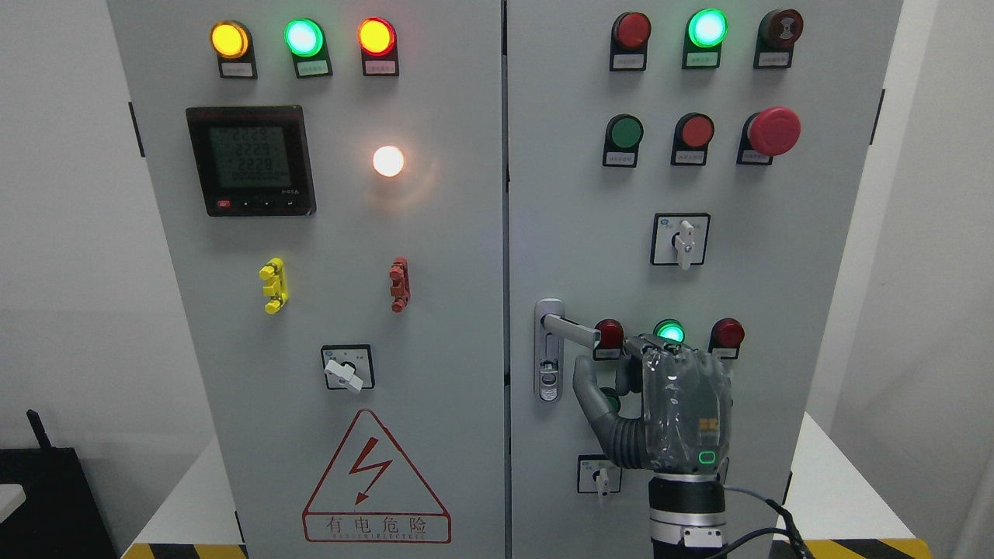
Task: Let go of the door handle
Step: 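Open the right hand to release the silver handle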
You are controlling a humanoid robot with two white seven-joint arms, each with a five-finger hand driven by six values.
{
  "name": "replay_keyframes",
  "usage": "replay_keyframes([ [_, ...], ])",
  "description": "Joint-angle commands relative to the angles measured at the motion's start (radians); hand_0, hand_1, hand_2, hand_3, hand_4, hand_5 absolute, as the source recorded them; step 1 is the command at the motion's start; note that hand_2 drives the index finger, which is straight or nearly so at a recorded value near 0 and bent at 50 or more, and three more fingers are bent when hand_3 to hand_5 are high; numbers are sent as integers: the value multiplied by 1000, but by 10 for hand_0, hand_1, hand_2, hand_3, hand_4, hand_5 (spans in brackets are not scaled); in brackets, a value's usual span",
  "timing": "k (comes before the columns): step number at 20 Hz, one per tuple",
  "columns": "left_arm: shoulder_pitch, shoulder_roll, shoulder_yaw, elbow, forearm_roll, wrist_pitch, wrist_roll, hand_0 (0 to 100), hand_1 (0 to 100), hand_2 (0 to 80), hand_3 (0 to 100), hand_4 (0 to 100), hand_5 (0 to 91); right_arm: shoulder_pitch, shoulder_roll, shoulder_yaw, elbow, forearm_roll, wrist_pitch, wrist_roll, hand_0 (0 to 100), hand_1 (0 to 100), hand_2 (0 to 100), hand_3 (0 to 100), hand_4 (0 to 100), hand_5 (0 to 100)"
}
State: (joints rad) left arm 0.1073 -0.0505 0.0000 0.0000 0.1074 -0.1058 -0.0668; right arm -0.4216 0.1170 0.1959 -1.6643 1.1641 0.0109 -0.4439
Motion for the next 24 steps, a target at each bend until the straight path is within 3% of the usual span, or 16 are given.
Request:
replay_keyframes([
  [1,0,0,-14,20,0,0,-1,120,389,0,0,0,0,136,-107,-32,-77,-1,-54,-30,453,599,919,1000,1000,996],
  [2,0,0,-14,20,0,0,-1,120,389,0,0,0,0,171,-134,-62,-89,-1,-61,-30,456,598,899,1000,980,994],
  [3,0,0,-14,20,0,0,-1,120,389,0,0,0,0,202,-154,-91,-95,-1,-65,-29,464,593,807,1000,929,963],
  [4,0,0,-15,20,0,0,-1,120,389,0,0,0,0,219,-172,-122,-97,-1,-75,-30,466,592,627,914,763,779],
  [5,0,0,-15,20,0,0,-1,120,389,0,0,0,0,227,-187,-163,-97,-6,-110,-32,467,587,565,817,699,695],
  [6,0,0,-14,20,0,0,-1,120,389,0,0,0,0,237,-197,-215,-97,-27,-168,-32,479,550,293,449,356,354],
  [7,0,0,-14,20,0,0,-1,120,389,0,0,0,0,253,-204,-261,-97,-65,-243,-32,503,498,149,252,179,189],
  [8,0,0,-14,20,0,0,-1,120,389,0,0,0,0,257,-215,-303,-95,-105,-308,-30,512,468,73,164,82,81],
  [9,0,0,-14,20,0,0,-1,120,389,0,0,0,0,256,-227,-332,-95,-141,-351,-21,524,395,0,12,0,0],
  [13,-1,0,-14,20,0,0,-1,120,389,0,0,0,0,256,-276,-345,-135,-239,-382,-25,498,248,0,0,0,0],
  [24,0,0,-14,20,0,0,-1,120,389,0,0,0,0,221,-261,-331,-175,-245,-397,-10,454,229,0,0,0,0],
])
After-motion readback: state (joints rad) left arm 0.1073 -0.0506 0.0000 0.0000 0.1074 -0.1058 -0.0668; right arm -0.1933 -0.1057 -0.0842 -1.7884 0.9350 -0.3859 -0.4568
